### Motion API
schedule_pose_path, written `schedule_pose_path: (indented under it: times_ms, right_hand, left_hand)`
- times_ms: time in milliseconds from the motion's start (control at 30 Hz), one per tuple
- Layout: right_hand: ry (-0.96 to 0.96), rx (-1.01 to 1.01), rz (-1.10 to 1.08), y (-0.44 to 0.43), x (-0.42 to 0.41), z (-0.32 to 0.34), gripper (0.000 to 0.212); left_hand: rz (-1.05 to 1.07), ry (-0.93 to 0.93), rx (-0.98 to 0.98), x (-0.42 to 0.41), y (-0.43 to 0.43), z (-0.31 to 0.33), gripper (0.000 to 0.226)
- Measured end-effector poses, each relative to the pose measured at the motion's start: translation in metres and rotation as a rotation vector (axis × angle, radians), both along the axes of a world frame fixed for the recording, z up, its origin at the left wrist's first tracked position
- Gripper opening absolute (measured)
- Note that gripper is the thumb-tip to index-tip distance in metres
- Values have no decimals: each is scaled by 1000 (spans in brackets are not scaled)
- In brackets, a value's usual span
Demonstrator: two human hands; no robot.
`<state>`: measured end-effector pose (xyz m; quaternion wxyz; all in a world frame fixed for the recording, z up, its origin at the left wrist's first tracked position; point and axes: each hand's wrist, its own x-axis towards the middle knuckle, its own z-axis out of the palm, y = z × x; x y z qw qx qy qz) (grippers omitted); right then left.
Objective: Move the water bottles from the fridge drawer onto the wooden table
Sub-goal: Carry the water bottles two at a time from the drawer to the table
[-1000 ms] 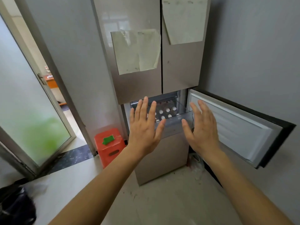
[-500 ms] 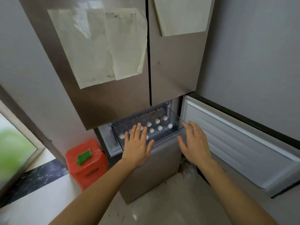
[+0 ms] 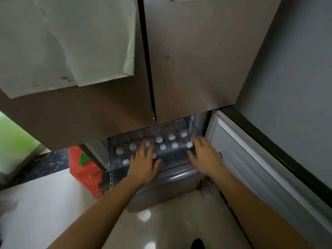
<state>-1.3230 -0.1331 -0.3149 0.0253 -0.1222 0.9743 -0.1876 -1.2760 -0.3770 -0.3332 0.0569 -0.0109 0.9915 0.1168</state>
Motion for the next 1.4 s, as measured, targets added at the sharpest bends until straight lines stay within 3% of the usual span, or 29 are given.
schedule_pose_path:
  times_ms: [333,467,567,633,733,867,967,1067,1133,1167,1267,1400]
  right_hand:
    - [-249,-44,133,-9,-90,-36,67]
    - [-295,-119,11,-19,-116,-54,75]
    - [-360,-230,-117,-32,-134,-70,86]
    - [-412,-311,-182,-40,-140,-77,91]
    - [-403,-368,-233,-46,-148,-86,86]
    - [-414,-341,-301,-44,-149,-92,55]
    - [-516,-405,-332,-42,-141,-84,37]
    - [-739,-497,-409,-37,-128,-71,30]
    - [-875,-524,-435,-36,-115,-59,38]
    - [-898,-515,-444,-36,-109,-56,52]
    - [-775,-483,-441,-36,-94,-51,94]
    - [-612,-418,-413,-30,-81,-35,88]
  left_hand:
    - [323,-98,239,-35,14,-33,81]
    - [513,-89,498,-64,8,-40,74]
    - [734,-23,687,-89,-1,-59,88]
    - [776,-35,732,-100,4,-57,75]
    - [850,-59,728,-117,8,-62,64]
    - [863,-77,572,-127,3,-71,54]
    - [891,-88,620,-114,10,-70,48]
    - [862,-190,705,-94,13,-69,44]
    - [872,-257,764,-83,14,-60,58]
    - [872,-282,767,-77,16,-54,68]
    - [760,-236,610,-58,19,-38,81]
    - [712,-72,395,-39,21,-10,73]
